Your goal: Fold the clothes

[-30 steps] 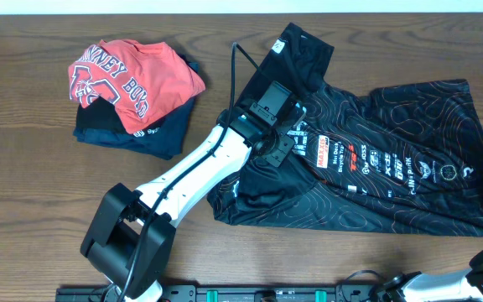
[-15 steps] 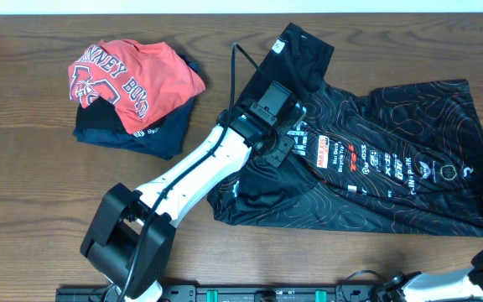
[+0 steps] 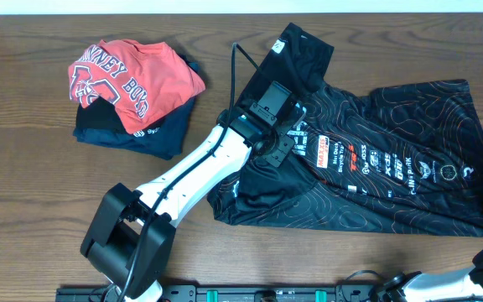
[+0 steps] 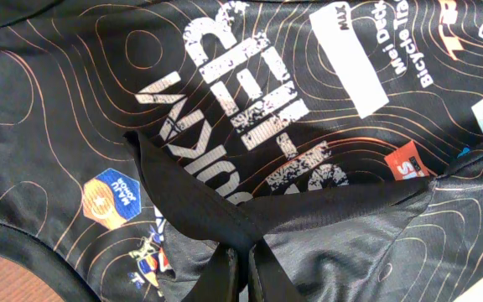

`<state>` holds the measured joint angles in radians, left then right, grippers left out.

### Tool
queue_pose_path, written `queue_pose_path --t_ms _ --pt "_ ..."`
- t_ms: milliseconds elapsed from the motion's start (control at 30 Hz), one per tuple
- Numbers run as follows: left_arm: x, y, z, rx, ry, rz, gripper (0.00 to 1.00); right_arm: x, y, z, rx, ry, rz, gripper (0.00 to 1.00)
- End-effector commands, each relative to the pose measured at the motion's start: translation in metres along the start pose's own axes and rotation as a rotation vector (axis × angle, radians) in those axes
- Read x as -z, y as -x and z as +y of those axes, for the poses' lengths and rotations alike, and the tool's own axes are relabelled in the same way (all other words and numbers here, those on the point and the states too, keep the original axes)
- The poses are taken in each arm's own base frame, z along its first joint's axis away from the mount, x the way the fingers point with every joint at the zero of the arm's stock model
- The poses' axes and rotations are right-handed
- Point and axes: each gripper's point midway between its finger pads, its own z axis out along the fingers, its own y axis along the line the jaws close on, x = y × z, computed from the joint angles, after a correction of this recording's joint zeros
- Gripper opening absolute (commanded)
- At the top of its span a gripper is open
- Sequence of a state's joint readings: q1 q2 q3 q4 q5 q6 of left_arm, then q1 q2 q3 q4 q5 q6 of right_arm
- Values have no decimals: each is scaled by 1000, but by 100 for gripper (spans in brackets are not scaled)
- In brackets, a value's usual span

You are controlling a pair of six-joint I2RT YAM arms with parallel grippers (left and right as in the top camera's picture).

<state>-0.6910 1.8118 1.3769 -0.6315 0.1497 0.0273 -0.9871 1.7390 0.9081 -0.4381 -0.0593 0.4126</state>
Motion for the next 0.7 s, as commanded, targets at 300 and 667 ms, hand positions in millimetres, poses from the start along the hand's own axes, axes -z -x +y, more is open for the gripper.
queue_pose_path --t_ms 300,667 --pt "5 7 2 -14 13 -16 6 -2 7 -5 3 -47 -26 25" --pt "5 7 2 -14 13 -15 6 -2 9 0 -12 -11 -29 1"
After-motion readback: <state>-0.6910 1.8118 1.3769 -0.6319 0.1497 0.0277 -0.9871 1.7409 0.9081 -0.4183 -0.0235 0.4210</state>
